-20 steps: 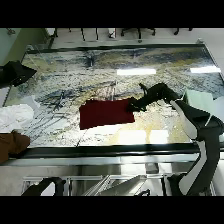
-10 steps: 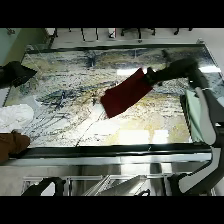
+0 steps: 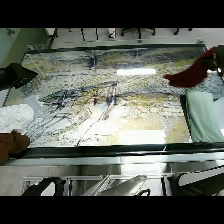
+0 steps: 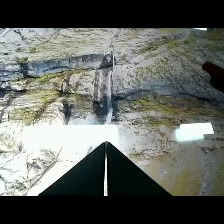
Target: Fold the shirts.
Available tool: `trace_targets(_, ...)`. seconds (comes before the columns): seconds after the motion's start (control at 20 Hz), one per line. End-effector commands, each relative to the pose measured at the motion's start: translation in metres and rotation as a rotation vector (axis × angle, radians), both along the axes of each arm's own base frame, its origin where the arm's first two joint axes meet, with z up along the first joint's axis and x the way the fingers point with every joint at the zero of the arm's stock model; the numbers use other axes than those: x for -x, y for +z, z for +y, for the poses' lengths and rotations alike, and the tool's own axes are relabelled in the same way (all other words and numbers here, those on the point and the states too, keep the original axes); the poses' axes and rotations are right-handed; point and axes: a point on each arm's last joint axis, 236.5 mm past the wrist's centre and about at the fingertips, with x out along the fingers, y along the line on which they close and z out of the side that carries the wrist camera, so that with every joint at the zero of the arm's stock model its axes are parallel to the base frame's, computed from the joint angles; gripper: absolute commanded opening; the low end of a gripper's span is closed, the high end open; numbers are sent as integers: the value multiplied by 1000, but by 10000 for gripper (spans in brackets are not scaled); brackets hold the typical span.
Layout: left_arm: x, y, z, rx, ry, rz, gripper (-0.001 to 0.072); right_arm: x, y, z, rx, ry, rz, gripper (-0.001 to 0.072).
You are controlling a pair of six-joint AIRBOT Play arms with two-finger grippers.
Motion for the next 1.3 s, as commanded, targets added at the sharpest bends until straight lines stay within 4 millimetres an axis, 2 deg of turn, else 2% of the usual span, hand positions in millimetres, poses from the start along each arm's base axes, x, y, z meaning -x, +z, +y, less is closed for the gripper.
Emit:
trace_targets(0.0, 1, -1, 0, -2, -2, 5, 17, 31, 13, -67, -13, -144, 1, 23)
trace_targets(0.1, 1, -1, 0, -2, -2, 5, 17, 44, 14, -84, -13, -171, 8, 23)
trace_targets(0.2, 1, -1, 0, -2, -2, 5, 17, 58, 12, -85, -21, -156, 40, 22)
trace_targets(0.4, 1, -1, 0, -2, -2, 5, 17, 84, 38, -102, -2, -237, 32, 22)
trace_targets(0.5, 1, -1, 0, -2, -2, 5, 17, 106, 40, -108, 33, -275, 94, 22)
trace_targets(0.55, 1, -1, 0, -1, -2, 5, 17, 120, 32, -110, 57, -289, 159, 22)
trace_targets(0.7, 1, -1, 0, -2, -3, 5, 17, 175, -5, -117, 127, -349, 442, 21)
trace_targets(0.85, 1, -1, 0, -5, -6, 3, 17, 220, -32, -108, 153, -379, 605, 21)
trace_targets(0.95, 1, -1, 0, -13, -13, -1, 17, 250, -61, -100, 153, -417, 711, 23)
trace_targets(1.05, 1, -1, 0, -13, -13, -2, 17, 270, -100, -88, 128, -423, 791, 24)
trace_targets(1.15, 1, -1, 0, -13, -13, -2, 17, 281, -139, -73, 71, -407, 853, 25)
trace_targets(1.25, 2, -1, 0, -14, -15, 1, 17, 289, -168, -63, 28, -391, 906, 33)
